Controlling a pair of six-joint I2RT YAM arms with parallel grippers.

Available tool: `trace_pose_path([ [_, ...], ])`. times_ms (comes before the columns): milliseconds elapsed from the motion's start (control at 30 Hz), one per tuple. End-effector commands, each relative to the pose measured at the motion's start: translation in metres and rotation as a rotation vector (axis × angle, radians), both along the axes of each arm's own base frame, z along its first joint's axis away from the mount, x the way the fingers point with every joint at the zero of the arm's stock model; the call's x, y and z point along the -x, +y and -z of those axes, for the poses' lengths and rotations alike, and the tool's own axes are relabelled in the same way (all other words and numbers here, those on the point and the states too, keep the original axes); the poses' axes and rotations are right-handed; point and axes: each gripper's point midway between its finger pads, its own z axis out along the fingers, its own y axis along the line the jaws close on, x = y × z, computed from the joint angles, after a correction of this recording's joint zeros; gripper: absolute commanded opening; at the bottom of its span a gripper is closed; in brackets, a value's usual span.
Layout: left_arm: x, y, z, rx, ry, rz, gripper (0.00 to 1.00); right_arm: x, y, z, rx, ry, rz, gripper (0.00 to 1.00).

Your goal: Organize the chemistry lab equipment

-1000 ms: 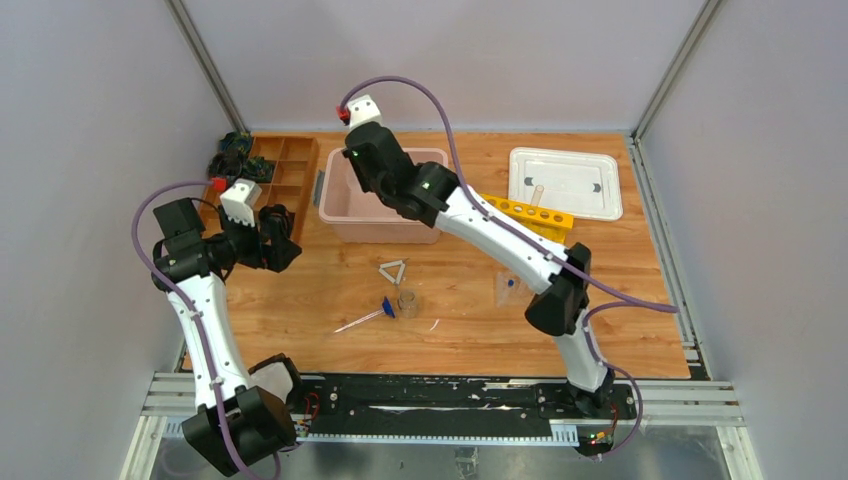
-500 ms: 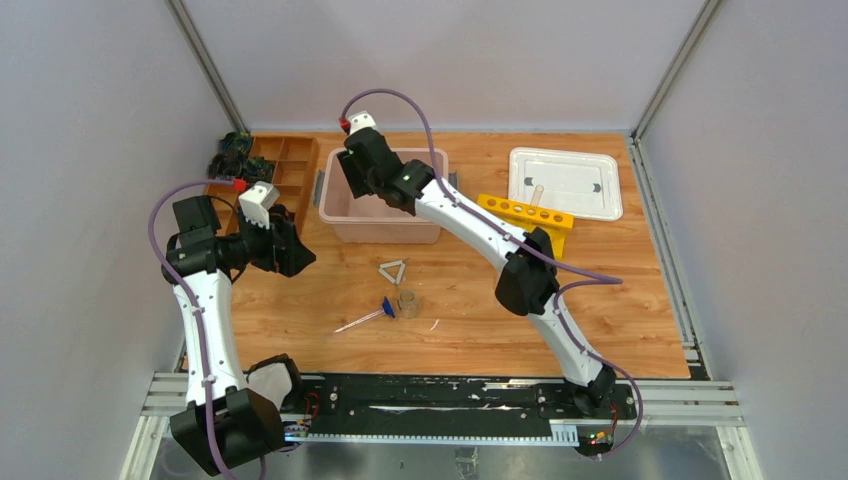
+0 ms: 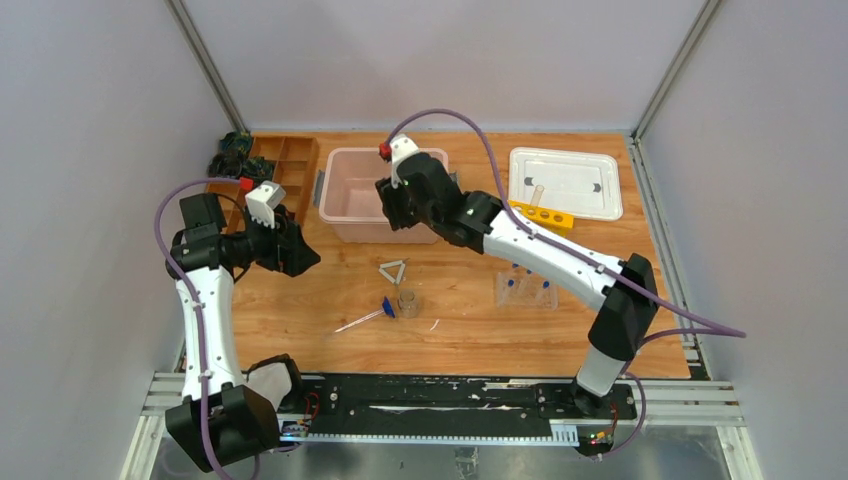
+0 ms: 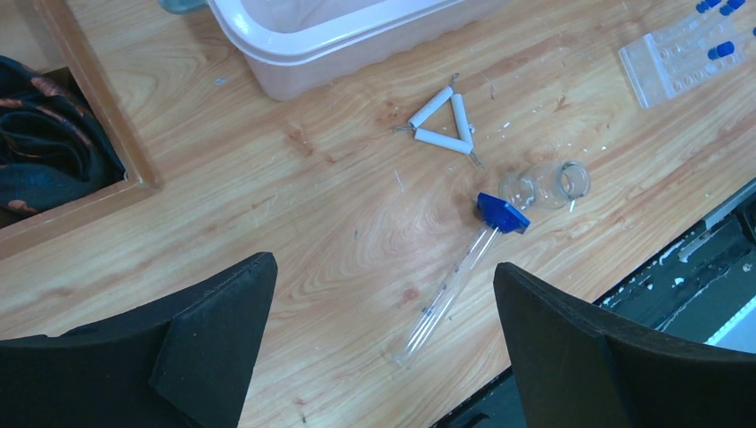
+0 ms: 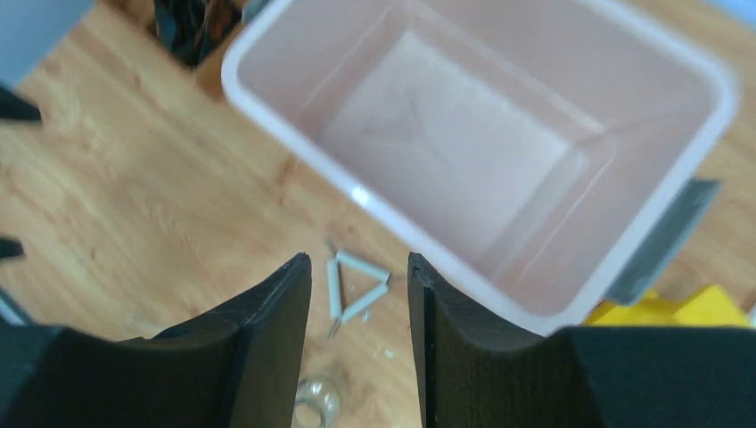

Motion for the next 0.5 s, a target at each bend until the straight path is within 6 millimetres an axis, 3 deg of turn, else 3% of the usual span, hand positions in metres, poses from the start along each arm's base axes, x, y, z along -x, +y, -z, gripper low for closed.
trace_pose_path([
  [0, -0.001, -0.004, -0.004, 0.005, -0.003, 0.015, 0.98, 0.038, 0.012, 0.077, 0.086, 0.103, -0.127, 0.47],
  [200, -0.002, -0.004, -0.007, 0.0, -0.008, 0.011, 0.97, 0.063, 0.028, 0.126, 0.152, 0.148, -0.213, 0.42],
  [467, -0.004, -0.001, -0.006, 0.004, 0.019, -0.002, 0.94, 0.062, 0.043, 0.177, 0.256, 0.2, -0.23, 0.4],
])
